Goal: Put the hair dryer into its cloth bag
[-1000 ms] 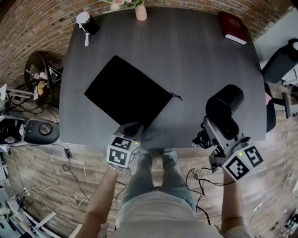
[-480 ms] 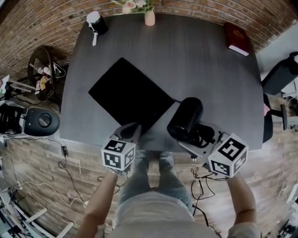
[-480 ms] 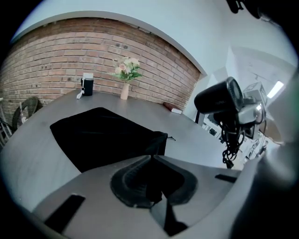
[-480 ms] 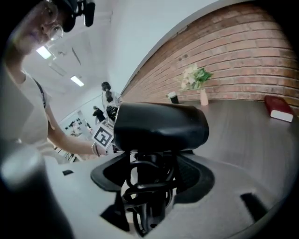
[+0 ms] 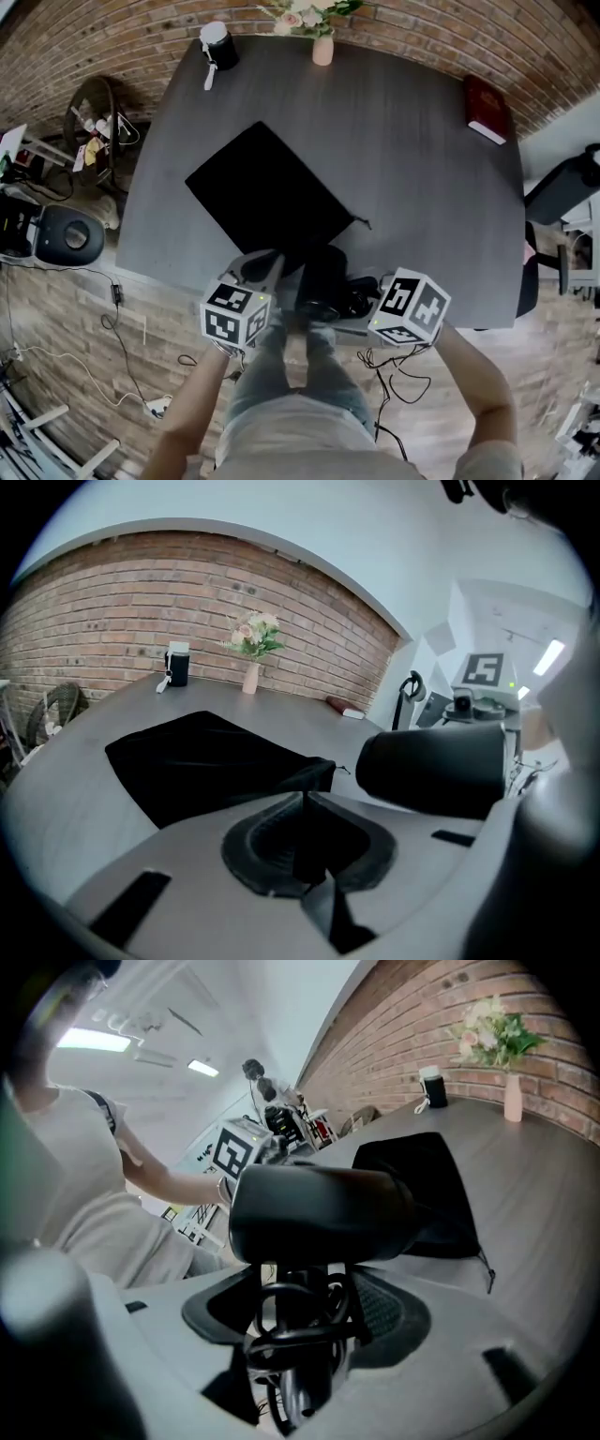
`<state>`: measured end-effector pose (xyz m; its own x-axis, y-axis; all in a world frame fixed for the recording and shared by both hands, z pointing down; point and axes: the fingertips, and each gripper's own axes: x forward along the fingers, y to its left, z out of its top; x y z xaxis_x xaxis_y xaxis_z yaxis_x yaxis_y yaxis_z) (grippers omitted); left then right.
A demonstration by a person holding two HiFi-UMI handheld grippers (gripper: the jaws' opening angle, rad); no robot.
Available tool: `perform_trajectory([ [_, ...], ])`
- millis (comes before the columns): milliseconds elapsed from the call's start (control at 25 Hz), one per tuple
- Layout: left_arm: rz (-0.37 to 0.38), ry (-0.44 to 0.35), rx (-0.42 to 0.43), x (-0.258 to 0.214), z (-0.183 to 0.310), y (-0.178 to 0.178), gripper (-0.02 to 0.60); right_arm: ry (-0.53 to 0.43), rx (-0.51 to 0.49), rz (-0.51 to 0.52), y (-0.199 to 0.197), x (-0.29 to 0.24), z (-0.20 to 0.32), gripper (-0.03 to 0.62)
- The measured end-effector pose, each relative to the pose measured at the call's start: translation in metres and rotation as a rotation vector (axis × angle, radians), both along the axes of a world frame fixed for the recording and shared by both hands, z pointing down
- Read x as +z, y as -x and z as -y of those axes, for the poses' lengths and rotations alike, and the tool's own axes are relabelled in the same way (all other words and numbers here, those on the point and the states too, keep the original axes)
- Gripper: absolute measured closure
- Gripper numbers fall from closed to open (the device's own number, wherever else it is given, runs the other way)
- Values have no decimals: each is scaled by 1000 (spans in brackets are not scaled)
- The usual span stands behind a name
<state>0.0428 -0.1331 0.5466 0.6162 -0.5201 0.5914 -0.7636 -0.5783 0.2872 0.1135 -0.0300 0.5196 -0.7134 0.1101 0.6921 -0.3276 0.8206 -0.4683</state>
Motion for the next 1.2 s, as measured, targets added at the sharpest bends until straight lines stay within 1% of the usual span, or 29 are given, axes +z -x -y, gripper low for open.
perform_trajectory([
  [200,-12,-12,36,-8,0,0,568,59,-80,-86,5,18,-2,312],
  [440,-21,-16,35,-12,-1,3,568,79,-102,-145,14,30,8,310],
  [640,-10,-26,34,-13,-1,2,568,99,-91,-191,14,44,19,310],
  [760,2,-45,52,-15,-2,0,568,105,-81,-206,16,51,24,310],
  [920,26,-67,85,-17,-5,0,568,118,-49,-202,21,56,33,310],
  [1200,26,-82,85,-21,-3,4,568,93,35,-259,17,66,56,309],
])
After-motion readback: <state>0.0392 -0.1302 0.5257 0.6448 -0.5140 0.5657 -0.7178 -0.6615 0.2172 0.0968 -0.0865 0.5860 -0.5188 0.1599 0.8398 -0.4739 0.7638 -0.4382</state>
